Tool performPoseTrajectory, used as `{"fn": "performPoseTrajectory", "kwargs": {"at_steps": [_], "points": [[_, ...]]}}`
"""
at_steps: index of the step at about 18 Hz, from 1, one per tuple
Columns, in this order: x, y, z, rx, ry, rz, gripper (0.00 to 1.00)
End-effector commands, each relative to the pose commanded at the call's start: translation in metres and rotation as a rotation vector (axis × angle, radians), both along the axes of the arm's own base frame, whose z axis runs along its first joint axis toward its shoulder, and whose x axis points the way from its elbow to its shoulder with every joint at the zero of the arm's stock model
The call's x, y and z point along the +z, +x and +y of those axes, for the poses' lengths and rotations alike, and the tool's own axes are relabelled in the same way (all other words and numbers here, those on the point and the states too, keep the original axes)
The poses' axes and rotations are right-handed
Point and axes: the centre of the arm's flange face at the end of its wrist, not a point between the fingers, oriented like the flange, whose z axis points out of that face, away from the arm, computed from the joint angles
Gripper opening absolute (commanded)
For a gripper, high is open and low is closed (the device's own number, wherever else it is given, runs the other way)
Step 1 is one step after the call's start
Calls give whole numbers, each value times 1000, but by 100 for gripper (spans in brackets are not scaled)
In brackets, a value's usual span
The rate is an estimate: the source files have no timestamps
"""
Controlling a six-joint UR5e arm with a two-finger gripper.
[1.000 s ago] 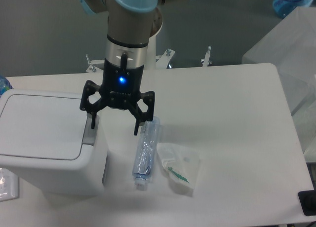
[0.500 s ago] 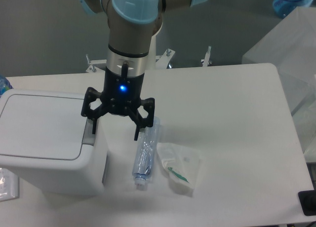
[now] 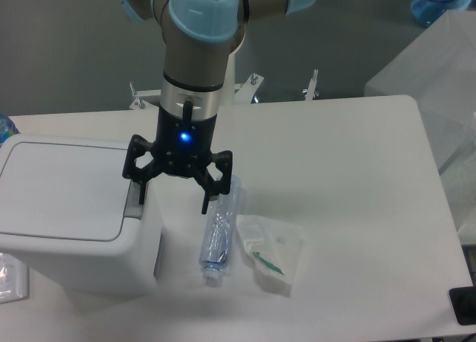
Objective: Open the trash can
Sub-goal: 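Lower the gripper onto the grey tab and press it down, then hold the press until the white lid springs open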
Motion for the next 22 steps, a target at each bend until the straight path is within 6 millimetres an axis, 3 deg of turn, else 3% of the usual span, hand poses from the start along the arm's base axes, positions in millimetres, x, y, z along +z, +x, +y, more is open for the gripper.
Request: {"fn": "performPoseTrajectory", "kwargs": {"at_steps": [22], "points": [[-8,1,3,-5,4,8,100]]}}
